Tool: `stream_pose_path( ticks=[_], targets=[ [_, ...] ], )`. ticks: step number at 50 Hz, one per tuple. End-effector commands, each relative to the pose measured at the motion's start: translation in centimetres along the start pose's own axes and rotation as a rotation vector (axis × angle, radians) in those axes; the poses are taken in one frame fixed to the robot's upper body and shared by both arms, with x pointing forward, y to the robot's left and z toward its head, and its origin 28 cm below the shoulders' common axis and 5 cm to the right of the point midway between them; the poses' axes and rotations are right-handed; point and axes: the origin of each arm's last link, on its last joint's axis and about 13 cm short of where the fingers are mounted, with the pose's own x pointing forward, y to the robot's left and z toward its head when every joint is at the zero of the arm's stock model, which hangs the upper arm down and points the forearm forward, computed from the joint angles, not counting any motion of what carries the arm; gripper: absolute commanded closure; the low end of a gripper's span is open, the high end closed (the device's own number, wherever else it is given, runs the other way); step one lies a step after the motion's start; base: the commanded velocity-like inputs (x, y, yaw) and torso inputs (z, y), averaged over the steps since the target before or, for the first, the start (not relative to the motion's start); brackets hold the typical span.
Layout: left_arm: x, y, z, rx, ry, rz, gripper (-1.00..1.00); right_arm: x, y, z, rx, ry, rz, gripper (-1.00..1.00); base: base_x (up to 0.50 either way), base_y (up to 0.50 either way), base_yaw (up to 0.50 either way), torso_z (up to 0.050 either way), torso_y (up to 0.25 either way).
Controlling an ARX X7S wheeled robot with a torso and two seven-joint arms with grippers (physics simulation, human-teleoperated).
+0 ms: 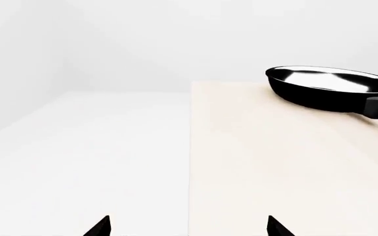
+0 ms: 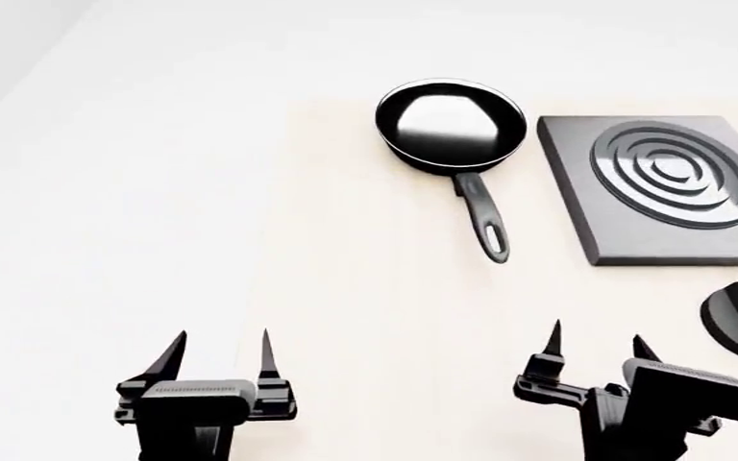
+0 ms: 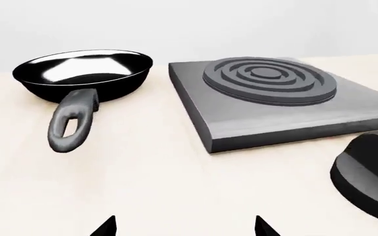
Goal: Turn on the stove and put the frying pan on it.
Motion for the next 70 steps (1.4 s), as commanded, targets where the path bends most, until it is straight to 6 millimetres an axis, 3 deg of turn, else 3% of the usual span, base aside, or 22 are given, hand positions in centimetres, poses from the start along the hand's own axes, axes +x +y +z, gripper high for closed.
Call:
stream_pose_path(
  ticks=[1,38,70],
  targets=[
    [0.0,0.0,0.0,-0.008,0.006,0.003,-1.00,0.3,-2.4,1.2,-0.004,0.017,-0.116,-1.00,0.00,0.00,0.00,0.000,0.000],
    [0.0,0.0,-0.2,-0.005,0.012,0.006,-1.00,1.0,-7.9,2.4,0.014,0.017,-0.385,-1.00,0.00,0.00,0.00,0.000,0.000],
    [0.1,0.0,-0.2,-0.005,0.010,0.005,-1.00,2.6,-10.4,1.3,-0.025,0.061,-0.493,-1.00,0.00,0.00,0.00,0.000,0.000]
  ],
)
